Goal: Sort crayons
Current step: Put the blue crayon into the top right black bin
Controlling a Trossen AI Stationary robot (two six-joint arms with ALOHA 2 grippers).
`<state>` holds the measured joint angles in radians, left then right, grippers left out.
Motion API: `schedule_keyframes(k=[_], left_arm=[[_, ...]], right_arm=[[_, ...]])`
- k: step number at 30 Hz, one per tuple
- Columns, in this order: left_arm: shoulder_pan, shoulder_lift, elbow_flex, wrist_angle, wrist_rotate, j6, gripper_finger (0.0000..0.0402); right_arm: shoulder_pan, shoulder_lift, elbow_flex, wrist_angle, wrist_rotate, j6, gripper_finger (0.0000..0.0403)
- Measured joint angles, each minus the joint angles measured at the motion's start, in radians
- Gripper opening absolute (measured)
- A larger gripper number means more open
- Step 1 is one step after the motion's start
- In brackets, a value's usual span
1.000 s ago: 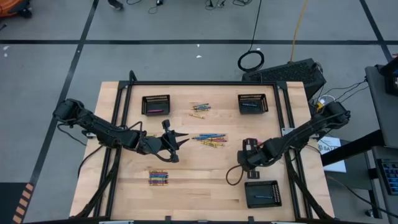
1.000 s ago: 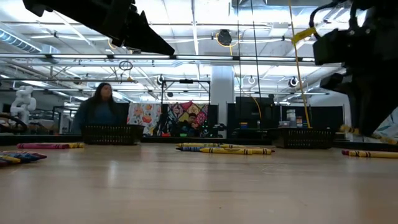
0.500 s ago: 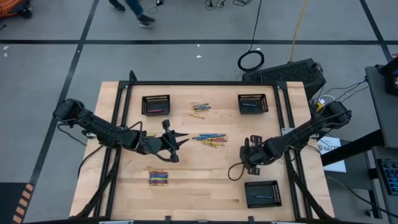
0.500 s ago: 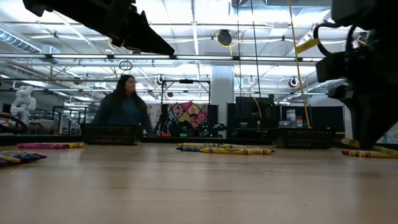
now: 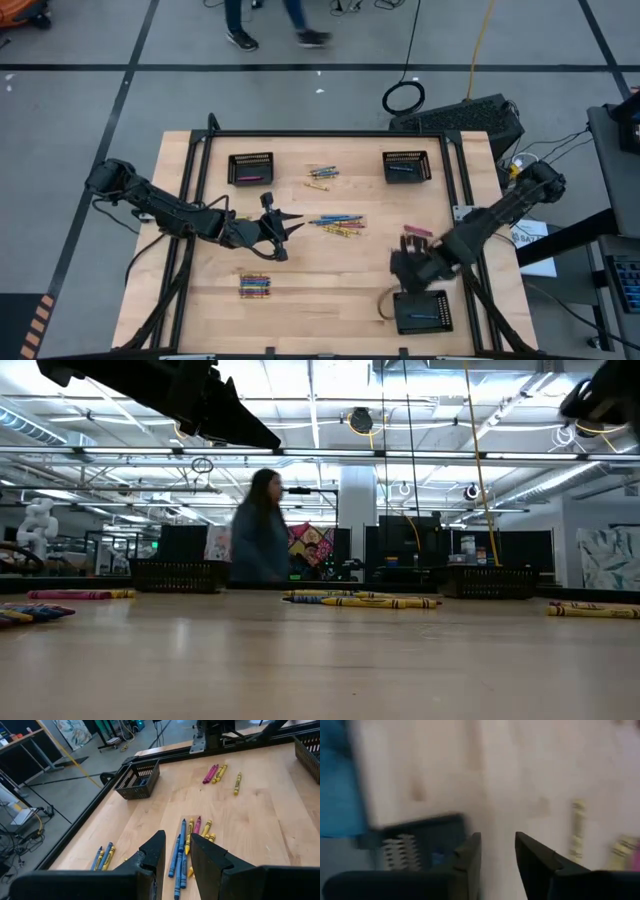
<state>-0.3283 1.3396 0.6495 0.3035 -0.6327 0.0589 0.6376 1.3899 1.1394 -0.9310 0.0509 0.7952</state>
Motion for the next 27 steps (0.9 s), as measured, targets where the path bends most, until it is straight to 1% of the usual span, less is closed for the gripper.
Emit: schedule_keyframes(k=[4,8,12,15,18,21,27], left_arm=[[0.0,0.0,0.0,0.0,0.0,0.0,0.0089],[0.0,0.0,0.0,0.0,0.0,0.0,0.0089],[0.0,0.0,0.0,-0.003,0.0,0.003,0.0089],[0.0,0.0,0.0,-0.007,0.0,0.003,0.0089],[0.0,0.0,0.0,-0.007,0.0,0.004,0.0089],[0.0,0.0,0.0,-0.007,0.0,0.007,0.0089],[0.0,0.0,0.0,-0.007,0.0,0.007,0.0089]], right_arm=[[0.118,0.0,-0.033,0.129,-0.003,0.119,0.0091],[0.203,0.001,-0.113,0.166,-0.005,0.283,0.0093],[0.248,0.002,-0.205,0.244,0.001,0.329,0.0104],[0.261,0.002,-0.255,0.315,-0.001,0.316,0.0117],[0.27,0.002,-0.287,0.396,0.0,0.241,0.0131],[0.281,0.002,-0.3,0.401,0.0,0.153,0.0143],[0.305,0.014,-0.305,0.432,0.0,0.091,0.0149]])
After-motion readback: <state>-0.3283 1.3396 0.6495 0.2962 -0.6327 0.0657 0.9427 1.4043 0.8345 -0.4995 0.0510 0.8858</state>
